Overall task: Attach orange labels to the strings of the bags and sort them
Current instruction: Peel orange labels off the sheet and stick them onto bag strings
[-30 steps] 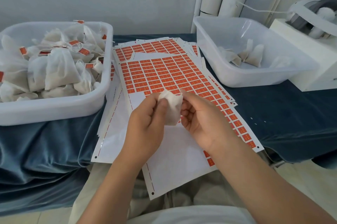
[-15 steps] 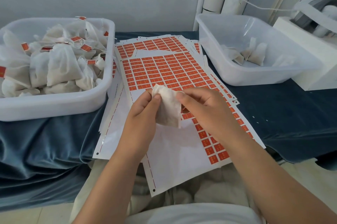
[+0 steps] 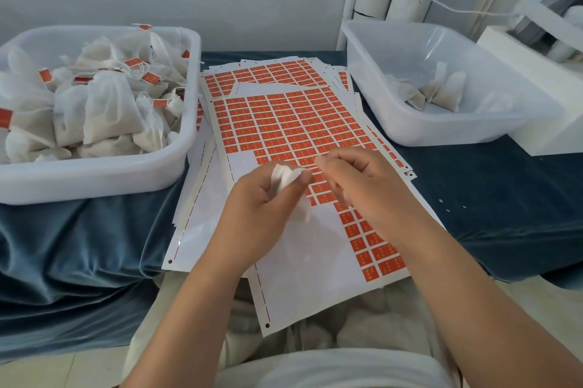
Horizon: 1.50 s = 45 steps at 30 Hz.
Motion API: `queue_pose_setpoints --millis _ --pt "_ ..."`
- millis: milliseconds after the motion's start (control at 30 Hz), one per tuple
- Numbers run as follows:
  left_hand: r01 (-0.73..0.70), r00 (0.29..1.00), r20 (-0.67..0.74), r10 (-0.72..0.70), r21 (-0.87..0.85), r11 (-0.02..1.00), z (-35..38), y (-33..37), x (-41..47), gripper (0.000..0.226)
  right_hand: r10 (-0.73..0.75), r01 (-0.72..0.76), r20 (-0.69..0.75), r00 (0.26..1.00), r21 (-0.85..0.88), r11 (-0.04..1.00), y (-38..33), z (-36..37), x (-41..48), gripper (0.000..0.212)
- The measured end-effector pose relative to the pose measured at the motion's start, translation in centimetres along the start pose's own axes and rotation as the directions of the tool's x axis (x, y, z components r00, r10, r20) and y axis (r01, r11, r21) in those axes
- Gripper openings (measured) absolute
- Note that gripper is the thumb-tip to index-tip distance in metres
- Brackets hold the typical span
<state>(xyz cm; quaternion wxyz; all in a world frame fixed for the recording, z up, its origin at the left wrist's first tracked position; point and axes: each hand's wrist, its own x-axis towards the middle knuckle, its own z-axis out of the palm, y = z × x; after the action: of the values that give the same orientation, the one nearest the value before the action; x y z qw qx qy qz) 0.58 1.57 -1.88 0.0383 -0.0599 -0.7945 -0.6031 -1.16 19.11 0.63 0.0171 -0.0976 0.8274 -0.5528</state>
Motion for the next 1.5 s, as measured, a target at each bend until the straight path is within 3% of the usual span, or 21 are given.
queue_pose_setpoints --millis 100,233,433,633,767,867,933,1000,1033,1067,1100,1133,1167,1200,1267,1367,1433,1500 --pt "-0.059 0.995 0.075 0.058 0.014 0.998 -0.1 0.3 -0.1 0.036 0.062 -0.067 0.043 0.997 0.109 0.992 0.0 0.1 0.1 0.048" --pt "-0.131 0.987 0.095 0.132 -0.017 0.991 0.3 0.6 -0.3 0.026 0.078 -0.103 0.103 0.992 0.266 0.958 0.1 0.3 0.1 0.041" --pt "0.030 0.997 0.077 -0.021 -0.112 0.993 -0.2 0.5 0.0 0.044 -0.024 -0.049 0.107 0.994 0.627 0.777 1.0 0.8 -0.1 0.049" --pt "-0.122 0.988 0.090 0.127 -0.061 0.991 -0.1 0.4 -0.2 0.042 -0.094 -0.010 0.161 0.983 0.548 0.837 0.4 0.2 0.0 0.046" --pt "-0.174 0.977 0.116 0.177 -0.033 0.984 0.1 0.4 -0.2 0.041 -0.024 -0.079 0.129 0.991 0.733 0.675 0.2 0.0 -0.4 0.046" --pt "-0.153 0.981 0.111 0.158 -0.055 0.987 -0.2 0.4 -0.2 0.030 -0.024 -0.094 0.143 0.989 0.756 0.648 -0.2 0.2 -0.3 0.034" --pt "-0.068 0.997 0.045 0.070 -0.036 0.997 -0.6 0.6 0.0 0.029 -0.001 -0.116 0.141 0.990 0.818 0.564 -0.7 -0.2 -0.1 0.028" --pt "0.070 0.994 -0.080 -0.069 0.005 0.998 -1.2 0.6 0.3 0.043 0.029 -0.061 0.054 0.998 0.920 0.387 -0.9 -1.4 0.4 0.029" --pt "0.135 0.983 -0.128 -0.131 0.021 0.991 -1.7 0.5 0.5 0.052 0.060 -0.029 0.008 0.998 0.930 0.366 -1.0 -2.1 0.4 0.031" --pt "0.188 0.971 -0.152 -0.182 0.025 0.982 -2.2 0.4 0.7 0.058 0.096 -0.009 -0.037 0.995 0.899 0.438 -1.0 -3.0 0.5 0.033" --pt "0.213 0.964 -0.165 -0.209 0.011 0.977 -2.8 0.4 0.9 0.057 0.121 -0.003 -0.089 0.989 0.794 0.608 -0.9 -3.8 0.4 0.035" --pt "0.218 0.962 -0.165 -0.218 -0.022 0.976 -3.2 0.4 1.0 0.053 0.125 -0.022 -0.133 0.983 0.596 0.803 -0.7 -4.3 0.3 0.038" --pt "0.219 0.958 -0.165 -0.234 -0.100 0.970 -3.6 0.4 1.1 0.050 0.123 -0.056 -0.167 0.978 0.358 0.932 -0.5 -4.5 0.3 0.040" --pt "0.219 0.953 -0.162 -0.256 -0.213 0.952 -4.1 0.3 1.1 0.044 0.134 -0.101 -0.198 0.971 0.168 0.981 -0.2 -4.4 0.3 0.040" --pt "0.197 0.945 -0.170 -0.278 -0.382 0.903 -4.2 0.2 1.2 0.021 0.190 -0.191 -0.201 0.961 0.017 0.982 0.4 -3.4 0.7 0.038" --pt "0.152 0.908 -0.172 -0.381 -0.713 0.685 -4.2 -0.1 1.3 0.013 0.266 -0.271 -0.176 0.948 -0.003 0.963 1.3 -1.7 1.2 0.037" --pt "0.252 0.896 -0.053 -0.440 -0.757 0.604 -4.2 -0.5 1.6 0.016 0.290 -0.283 -0.210 0.934 0.061 0.957 1.6 -1.5 1.6 0.037" --pt "0.399 0.900 0.147 -0.411 -0.660 0.637 -4.0 -1.2 2.0 0.035 0.316 -0.280 -0.243 0.917 0.170 0.945 1.9 -1.6 1.8 0.036"
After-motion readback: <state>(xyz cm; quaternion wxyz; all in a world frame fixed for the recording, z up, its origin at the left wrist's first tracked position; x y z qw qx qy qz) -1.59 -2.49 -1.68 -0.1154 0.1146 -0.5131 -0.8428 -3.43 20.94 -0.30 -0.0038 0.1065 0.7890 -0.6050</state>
